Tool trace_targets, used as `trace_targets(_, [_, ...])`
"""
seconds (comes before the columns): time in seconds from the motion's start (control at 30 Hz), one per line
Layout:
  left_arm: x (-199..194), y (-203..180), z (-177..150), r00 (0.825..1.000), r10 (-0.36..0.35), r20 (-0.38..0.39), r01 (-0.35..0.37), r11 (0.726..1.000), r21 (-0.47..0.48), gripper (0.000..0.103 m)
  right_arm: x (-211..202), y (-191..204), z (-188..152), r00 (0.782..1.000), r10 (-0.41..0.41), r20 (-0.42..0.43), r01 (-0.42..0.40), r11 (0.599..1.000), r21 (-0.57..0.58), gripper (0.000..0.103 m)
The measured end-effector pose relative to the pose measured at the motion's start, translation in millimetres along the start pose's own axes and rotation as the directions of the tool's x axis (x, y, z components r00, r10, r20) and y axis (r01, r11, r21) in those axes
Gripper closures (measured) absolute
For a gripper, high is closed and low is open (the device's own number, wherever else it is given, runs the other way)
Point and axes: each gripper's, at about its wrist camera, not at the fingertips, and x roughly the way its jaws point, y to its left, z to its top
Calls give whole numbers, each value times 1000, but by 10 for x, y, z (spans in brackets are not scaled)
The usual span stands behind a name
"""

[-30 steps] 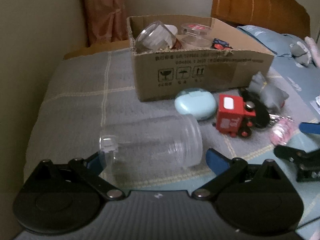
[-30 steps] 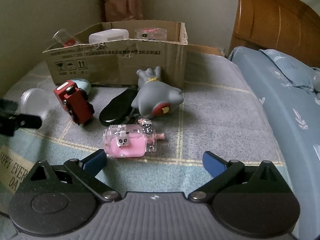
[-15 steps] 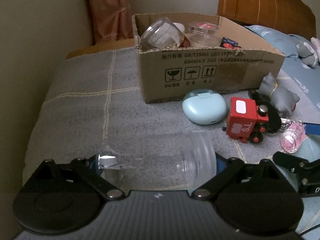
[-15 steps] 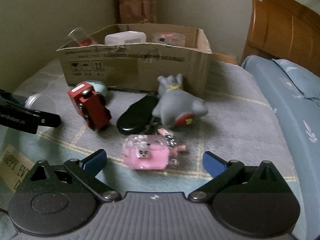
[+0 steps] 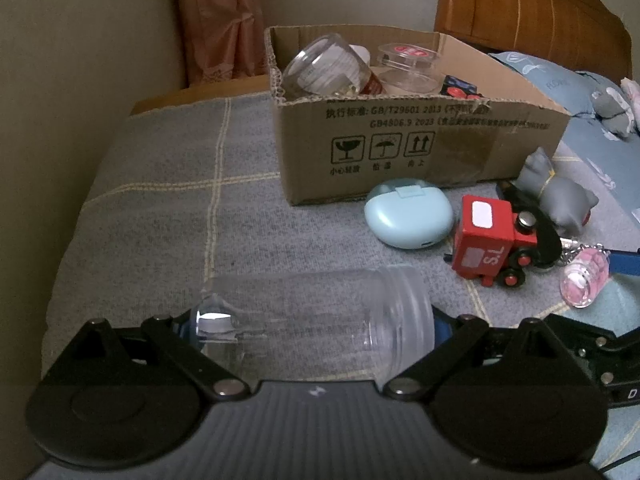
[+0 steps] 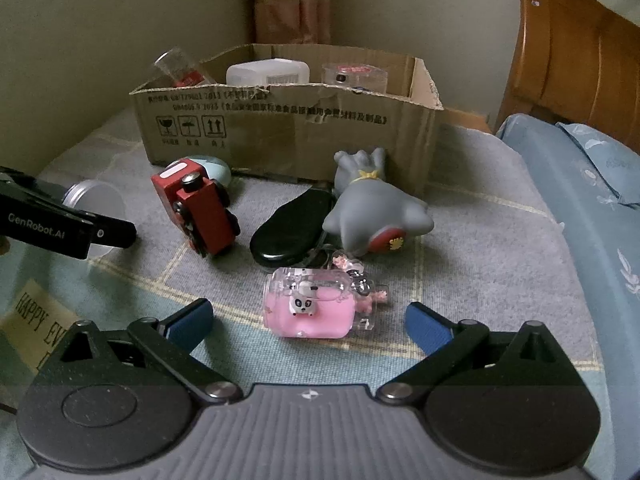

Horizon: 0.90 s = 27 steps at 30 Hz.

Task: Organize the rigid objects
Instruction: 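Grasp the pink bottle keychain with the right tool while the left tool holds the cup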

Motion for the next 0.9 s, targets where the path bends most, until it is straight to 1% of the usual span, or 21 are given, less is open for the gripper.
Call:
trace_targets(0.17, [5,5,1,1000,-4,-1,4,1000,-1,6,7,9,-13,1000,-5,13,5,1000,1,0])
trace_targets(0.3, [4,12,-3,1000,-2,-1,2,1000,3,6,-9,17,-2,1000,12,-4,-12,1000,-18,0])
trace_targets(0.33, [3,14,-2,1000,-2,-2,2,1000,4,6,-14,22,4,1000,10,-7,-10,1000,-25,1])
trace_targets(0.37, [0,13,0,1000,-1,-2,1,1000,5,6,-25,27,9,1000,12,-4,-12,999,-33,4])
trace_targets(0.43, [-10,13,4,1000,2,0,-2,1000,6,6,-55,37,20,1000,19,5,-19,999,-47,18])
trace_targets(0.57, [-38,7,17,1000,7,11,-7,1000,10,6,-60,43,54,1000,2,12,-1,998,-64,26])
trace_targets(0.6, [-45,6,19,1000,10,13,-10,1000,11,6,-57,39,60,1000,0,11,1,998,-65,31])
trace_targets(0.67, [-55,4,25,1000,7,16,-7,1000,14,7,-43,13,80,1000,14,1,-14,998,-56,32])
trace_targets(0.73, [-44,11,39,1000,12,15,-12,1000,10,11,-44,-9,92,1000,17,1,-17,999,-47,43])
trace_targets(0.77, [-38,15,46,1000,8,11,-8,1000,11,12,-49,-17,102,1000,18,-3,-19,999,-48,46])
trace_targets(0.9, [-65,20,68,1000,1,4,-1,999,38,12,-75,-46,131,999,19,-30,-22,997,-70,47])
